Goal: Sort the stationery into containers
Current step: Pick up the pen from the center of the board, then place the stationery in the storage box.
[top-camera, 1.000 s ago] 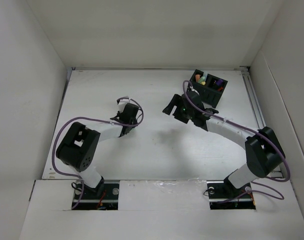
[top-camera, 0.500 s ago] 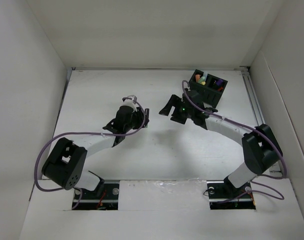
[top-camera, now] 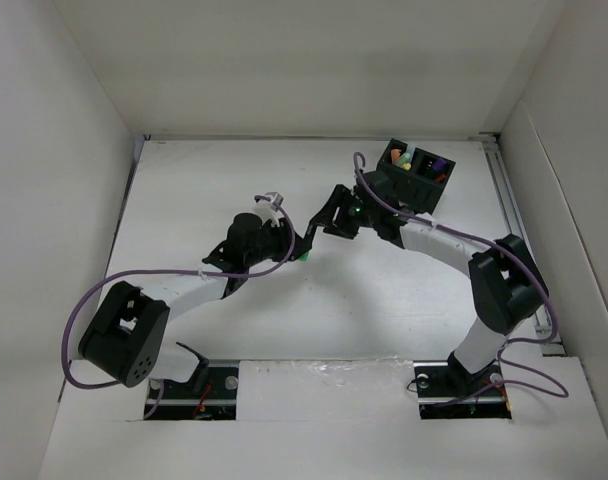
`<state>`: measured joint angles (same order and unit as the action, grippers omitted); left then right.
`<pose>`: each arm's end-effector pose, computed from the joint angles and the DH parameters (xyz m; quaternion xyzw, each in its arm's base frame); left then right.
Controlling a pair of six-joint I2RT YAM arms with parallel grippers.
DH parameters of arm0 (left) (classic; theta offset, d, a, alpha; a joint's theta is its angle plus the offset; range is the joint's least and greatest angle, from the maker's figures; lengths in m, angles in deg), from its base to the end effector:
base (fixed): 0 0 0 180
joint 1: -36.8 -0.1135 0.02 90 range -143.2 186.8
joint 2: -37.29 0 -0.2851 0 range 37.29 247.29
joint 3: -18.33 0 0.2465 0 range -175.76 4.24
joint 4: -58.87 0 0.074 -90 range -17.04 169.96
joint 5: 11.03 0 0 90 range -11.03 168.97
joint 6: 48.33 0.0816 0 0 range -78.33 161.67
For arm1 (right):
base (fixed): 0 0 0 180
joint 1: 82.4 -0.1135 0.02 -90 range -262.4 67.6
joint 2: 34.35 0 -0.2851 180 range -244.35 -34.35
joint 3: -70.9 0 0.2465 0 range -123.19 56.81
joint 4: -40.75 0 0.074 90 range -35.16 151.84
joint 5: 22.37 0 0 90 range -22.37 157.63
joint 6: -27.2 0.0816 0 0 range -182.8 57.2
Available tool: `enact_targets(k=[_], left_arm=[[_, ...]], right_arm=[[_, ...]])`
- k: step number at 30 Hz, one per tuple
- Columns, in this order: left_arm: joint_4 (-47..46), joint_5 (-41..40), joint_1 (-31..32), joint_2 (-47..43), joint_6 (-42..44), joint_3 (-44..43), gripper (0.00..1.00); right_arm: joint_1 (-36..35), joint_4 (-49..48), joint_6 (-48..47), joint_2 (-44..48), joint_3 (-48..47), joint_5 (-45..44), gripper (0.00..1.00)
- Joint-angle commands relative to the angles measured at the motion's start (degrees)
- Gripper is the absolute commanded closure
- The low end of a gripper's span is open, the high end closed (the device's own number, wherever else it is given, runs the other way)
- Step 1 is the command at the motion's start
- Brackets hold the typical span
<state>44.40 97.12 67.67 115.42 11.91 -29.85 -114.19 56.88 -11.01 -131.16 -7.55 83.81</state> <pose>0.2625 -0.1865 0.2290 0.1031 0.7850 -0.4101 0.4527 0.3394 0.2371 0.2327 0.0876 0.8742 0.4001 0.2608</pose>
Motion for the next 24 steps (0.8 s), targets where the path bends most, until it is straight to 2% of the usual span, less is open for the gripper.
enact_targets(k=[1,7,8,10,11,12,14,15,16,18,19,24], left_arm=[[-4.1,5.3,-0.1,-1.1,1.1,0.9,1.0],[-4.1,4.7,-0.1,-1.0,1.1,0.3,1.0],[-4.1,4.7,-0.1,-1.7,1.1,0.3,1.0],[-4.1,4.7,-0.1,-1.7,1.1,0.9,1.0],[-4.1,4.1,-0.1,-1.7,1.1,0.9,0.95],[-4.1,4.1,-0.1,-2.2,1.1,0.9,0.9],[-4.1,4.7,-0.1,-2.2,1.1,0.9,0.76],[-4.7,4.7,-0.1,-2.8,1.1,1.4,0.59],[-5.4,4.7,-0.1,-2.8,1.1,1.4,0.5],[-5.4,4.7,-0.1,-4.2,1.1,2.0,0.38],[-5.4,4.7,-0.1,-4.8,1.1,2.0,0.29],[-8.4,2.9,-0.1,-11.1,0.6,5.8,0.12]], right_arm=[[-0.3,-2.8,0.3,-1.4,-2.6,3.1,0.42],[-0.8,-3.4,0.9,-3.1,-3.2,3.6,0.59],[-1.3,-3.4,0.9,-3.1,-3.2,3.6,0.68],[-1.3,-4.1,0.9,-3.1,-2.7,3.6,0.81],[-1.3,-4.8,1.5,-3.1,-2.7,3.6,0.95],[-1.3,-4.8,1.5,-3.1,-2.7,3.6,1.0],[-1.3,-4.8,1.5,-2.5,-2.0,3.6,1.0],[-1.3,-4.8,1.5,-2.5,-2.0,3.6,1.0],[-1.3,-4.8,1.5,-1.8,-1.5,2.4,1.0],[-0.8,-4.8,1.5,-1.3,-1.5,1.8,1.0],[-0.8,-4.8,1.5,-1.3,-1.0,1.2,1.0],[6.6,-1.6,1.4,1.0,-1.6,-1.8,1.0]])
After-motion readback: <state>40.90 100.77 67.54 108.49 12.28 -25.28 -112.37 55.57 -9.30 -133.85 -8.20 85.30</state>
